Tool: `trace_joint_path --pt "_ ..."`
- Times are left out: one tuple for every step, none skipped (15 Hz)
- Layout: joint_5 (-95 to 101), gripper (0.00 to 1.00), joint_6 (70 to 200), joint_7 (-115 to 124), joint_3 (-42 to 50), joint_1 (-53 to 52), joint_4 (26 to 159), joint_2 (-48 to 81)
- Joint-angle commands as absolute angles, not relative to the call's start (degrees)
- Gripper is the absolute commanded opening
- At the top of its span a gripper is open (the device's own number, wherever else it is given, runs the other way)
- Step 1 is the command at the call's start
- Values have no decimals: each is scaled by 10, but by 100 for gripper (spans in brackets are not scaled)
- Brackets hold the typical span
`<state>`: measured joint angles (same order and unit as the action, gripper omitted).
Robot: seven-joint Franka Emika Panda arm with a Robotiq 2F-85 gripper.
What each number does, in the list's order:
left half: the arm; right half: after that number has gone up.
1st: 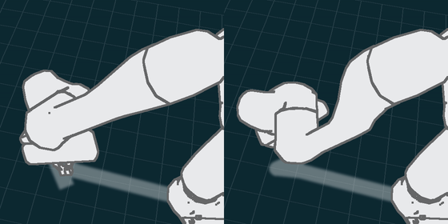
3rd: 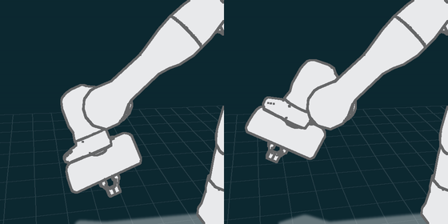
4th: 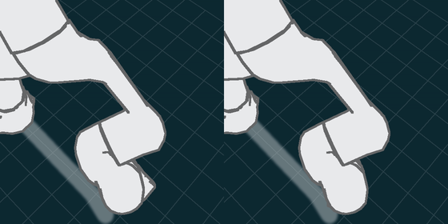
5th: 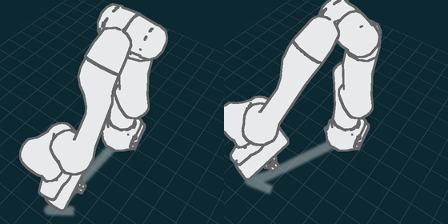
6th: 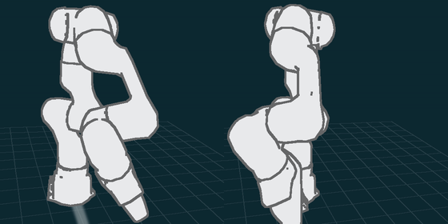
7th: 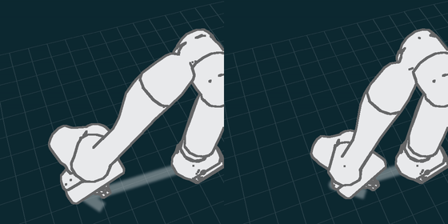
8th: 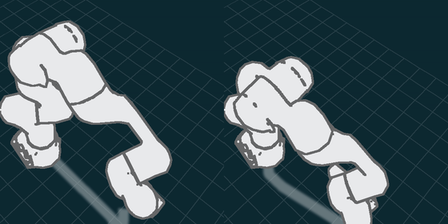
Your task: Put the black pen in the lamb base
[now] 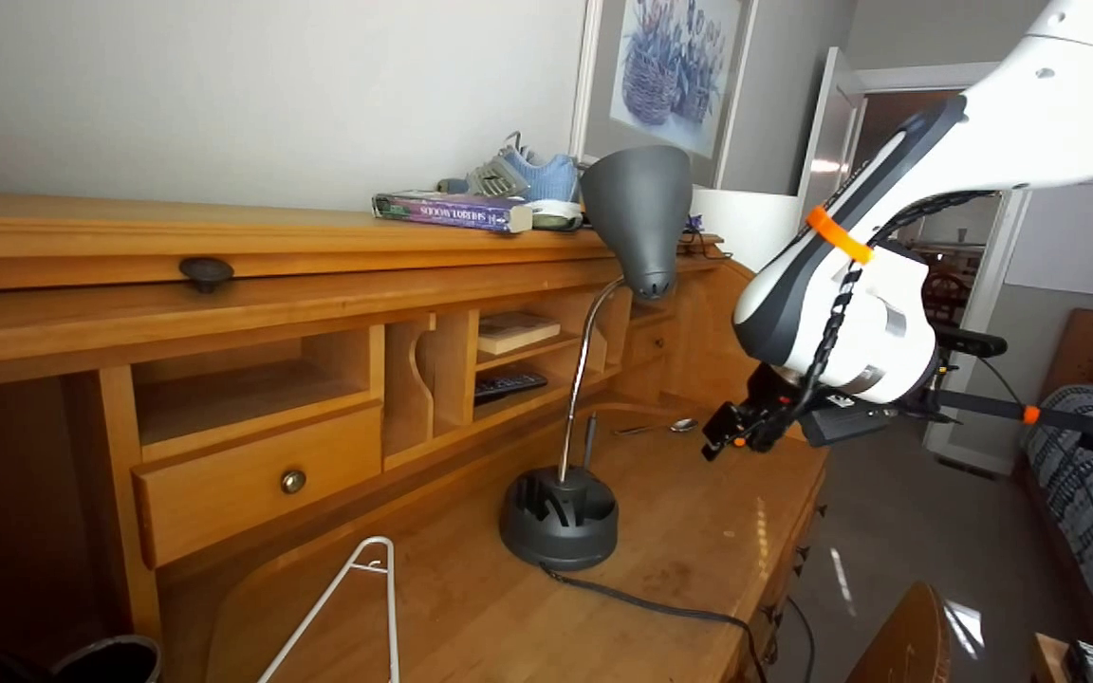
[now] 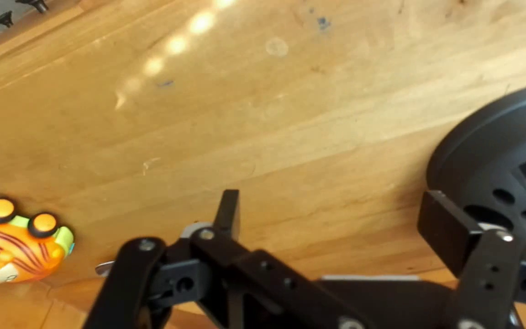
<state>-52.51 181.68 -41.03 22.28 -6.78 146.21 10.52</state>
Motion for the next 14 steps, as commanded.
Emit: trace_joint_path --pt "-398 100 1742 -404 305 -112 1489 64" --pt "-361 100 1724 -401 325 -119 1488 54" --pt "-319 100 1704 -393 346 -128 1485 45" --pt "-280 100 1682 -384 362 -133 1480 34" --pt "-236 100 1655 -371 379 -138 1476 20" --pt "-195 100 1633 -357 389 -139 1470 7" --pt "-157 100 1610 -344 395 -137 1466 -11" --pt "-105 100 1589 -320 305 -37 1461 -32" --pt "-79 100 1562 -311 295 -24 1458 -53" --pt "-61 100 1535 -303 271 0 1456 -75" --pt "-57 100 1508 -305 249 20 1453 -95" --pt "-61 100 1485 -311 235 32 1452 -114" --pt "-70 100 1463 -319 225 40 1449 -130" --pt "-80 100 1445 -329 219 44 1447 -145"
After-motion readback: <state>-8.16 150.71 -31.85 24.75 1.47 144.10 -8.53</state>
